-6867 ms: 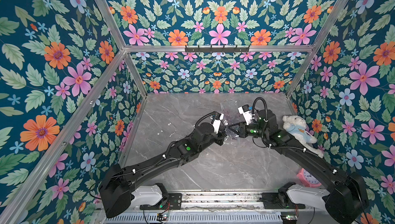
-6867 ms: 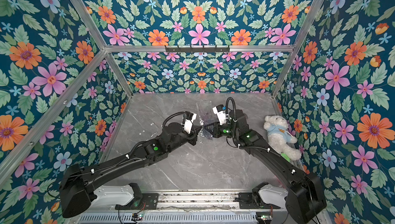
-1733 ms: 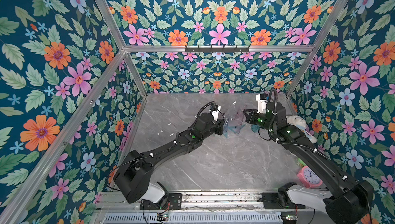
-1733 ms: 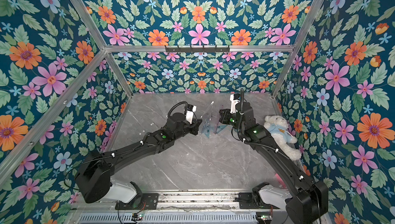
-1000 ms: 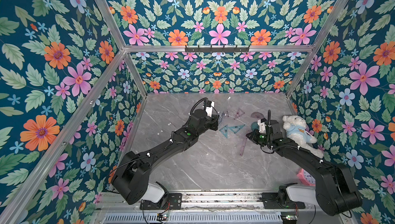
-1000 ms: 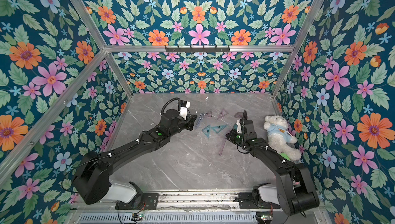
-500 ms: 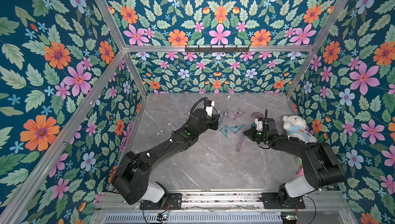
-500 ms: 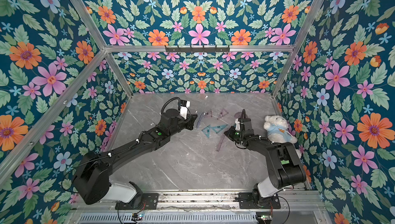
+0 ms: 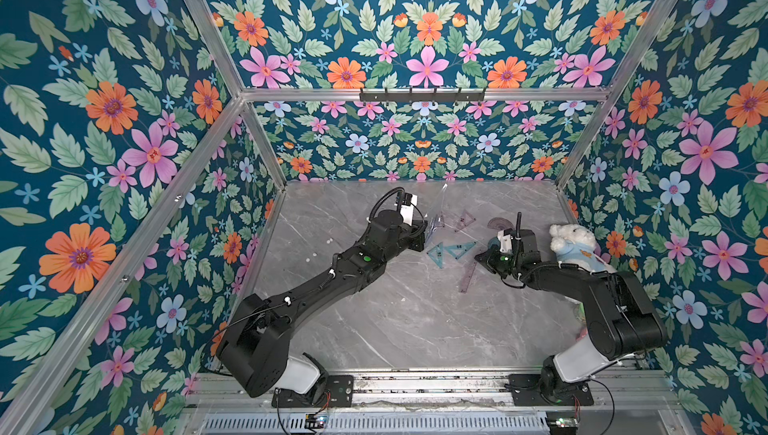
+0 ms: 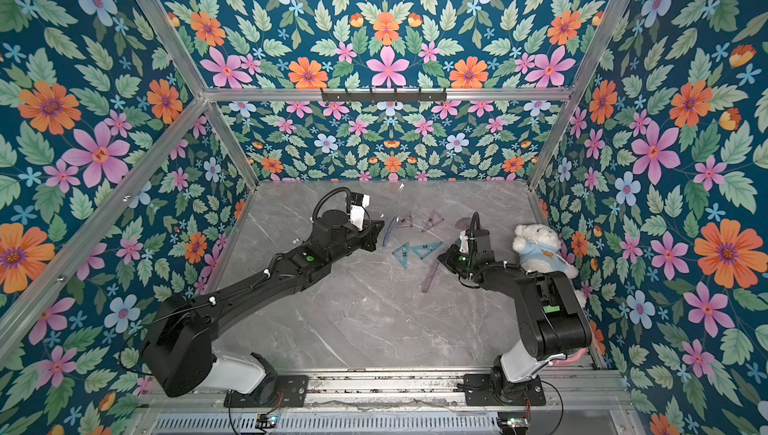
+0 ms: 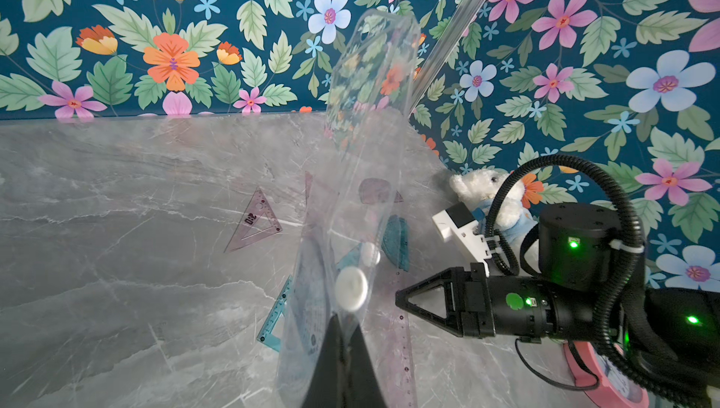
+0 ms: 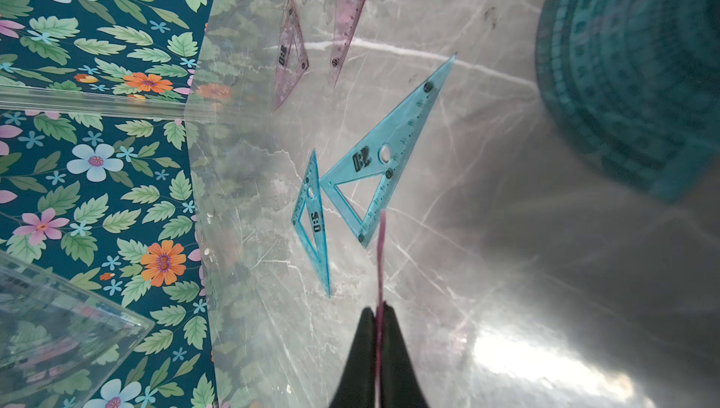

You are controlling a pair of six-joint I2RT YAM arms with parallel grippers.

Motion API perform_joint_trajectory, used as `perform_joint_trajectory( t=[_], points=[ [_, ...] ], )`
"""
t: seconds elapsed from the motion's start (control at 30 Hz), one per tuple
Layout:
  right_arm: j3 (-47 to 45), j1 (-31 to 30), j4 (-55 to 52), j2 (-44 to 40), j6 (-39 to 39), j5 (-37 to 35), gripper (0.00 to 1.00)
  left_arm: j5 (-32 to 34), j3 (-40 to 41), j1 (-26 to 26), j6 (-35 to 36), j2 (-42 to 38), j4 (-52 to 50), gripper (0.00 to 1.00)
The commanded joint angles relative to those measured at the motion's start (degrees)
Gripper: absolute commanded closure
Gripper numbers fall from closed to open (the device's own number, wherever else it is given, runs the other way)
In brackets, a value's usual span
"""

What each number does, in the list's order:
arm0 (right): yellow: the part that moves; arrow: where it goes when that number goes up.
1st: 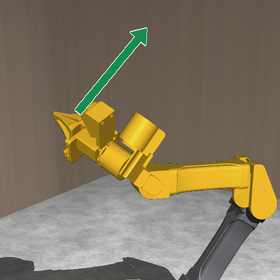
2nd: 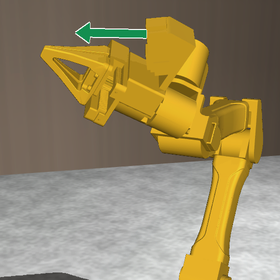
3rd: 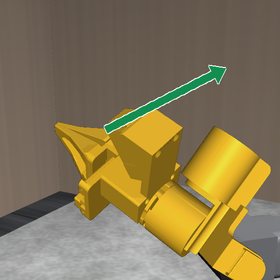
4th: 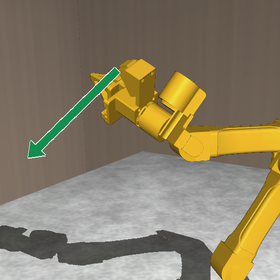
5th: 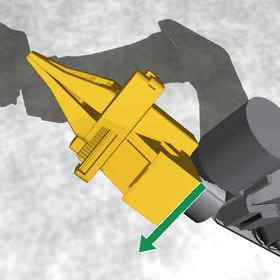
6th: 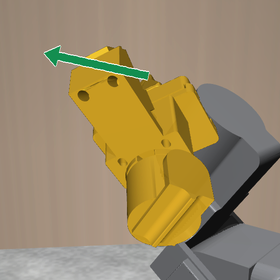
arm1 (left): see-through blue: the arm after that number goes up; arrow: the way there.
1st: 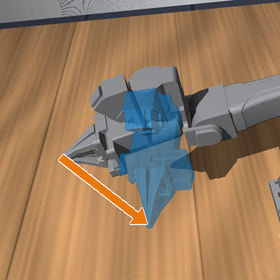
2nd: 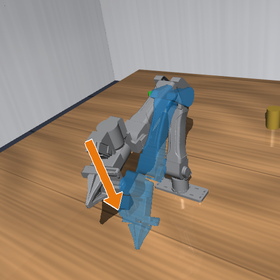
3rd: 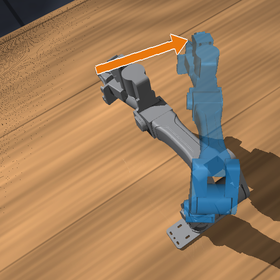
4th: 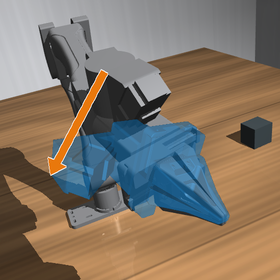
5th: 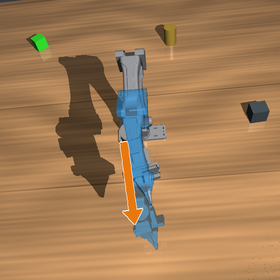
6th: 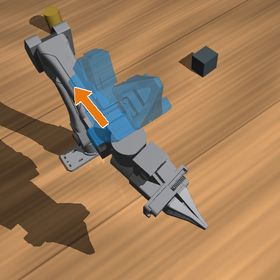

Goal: Open the ruler set and take out the ruler
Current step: Place the ruler at the center of the board.

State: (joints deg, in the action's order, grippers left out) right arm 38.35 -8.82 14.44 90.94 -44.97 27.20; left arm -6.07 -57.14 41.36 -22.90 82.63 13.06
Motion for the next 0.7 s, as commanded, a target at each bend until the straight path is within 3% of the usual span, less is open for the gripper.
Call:
perform_joint_trajectory(
  t=[0.0, 0.13, 0.33, 0.67],
  points=[
    [0.7, 0.0, -1.0, 0.2, 0.8, -0.7, 0.84, -0.4, -0.4, 0.0, 0.3, -0.4, 0.3, 1.00],
    [1.4, 0.0, -3.7, 0.0, 1.8, -1.8, 0.72, 0.0, -0.3, 0.0, 0.3, -0.8, -0.3, 1.00],
    [2.2, 0.0, -8.5, -1.3, 4.4, -4.5, 0.64, 0.1, -0.3, 0.0, 0.2, -0.6, -0.5, 1.00],
    [5.1, -1.2, -16.5, -8.6, 7.9, -6.0, 0.63, -1.1, -1.0, 0.5, 0.6, 1.3, -1.0, 1.00]
  ],
)
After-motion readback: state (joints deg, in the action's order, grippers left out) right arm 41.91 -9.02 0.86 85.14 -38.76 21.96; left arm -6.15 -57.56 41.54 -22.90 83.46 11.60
